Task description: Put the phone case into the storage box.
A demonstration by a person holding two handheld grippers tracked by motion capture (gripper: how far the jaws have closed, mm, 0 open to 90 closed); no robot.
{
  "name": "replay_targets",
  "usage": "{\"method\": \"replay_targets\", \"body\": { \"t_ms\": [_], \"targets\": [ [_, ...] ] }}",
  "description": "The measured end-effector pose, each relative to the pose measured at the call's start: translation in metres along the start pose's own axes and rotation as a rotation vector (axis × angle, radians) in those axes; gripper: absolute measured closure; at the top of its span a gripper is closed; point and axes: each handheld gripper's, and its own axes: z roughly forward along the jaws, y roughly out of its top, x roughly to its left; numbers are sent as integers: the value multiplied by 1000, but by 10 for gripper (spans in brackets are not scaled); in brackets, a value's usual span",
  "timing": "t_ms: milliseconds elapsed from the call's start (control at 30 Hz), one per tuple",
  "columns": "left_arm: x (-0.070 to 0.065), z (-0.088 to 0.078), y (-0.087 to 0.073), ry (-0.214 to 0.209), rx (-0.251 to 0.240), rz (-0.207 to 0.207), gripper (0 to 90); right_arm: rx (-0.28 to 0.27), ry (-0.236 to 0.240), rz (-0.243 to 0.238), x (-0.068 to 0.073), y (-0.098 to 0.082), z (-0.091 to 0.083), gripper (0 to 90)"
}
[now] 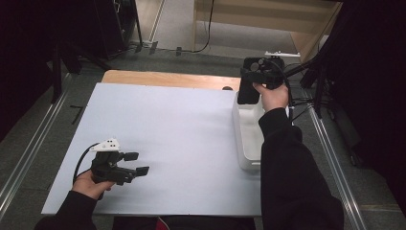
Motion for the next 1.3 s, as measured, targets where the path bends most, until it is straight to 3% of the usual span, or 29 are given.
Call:
{"method": "replay_targets", "body": {
  "t_ms": [433,567,733,1300],
  "targets": [
    [0,1,0,-6,6,4,226,-5,-71,30,-18,5,14,127],
    [-1,2,0,-10,7,-1,226,-19,-71,65,-20,4,19,127],
    [-1,1,0,-13,5,4,226,-31,-113,39,-17,2,24,127],
    [0,1,0,-10,4,4,226,-14,-117,82,-21,-10,37,127]
  ]
}}
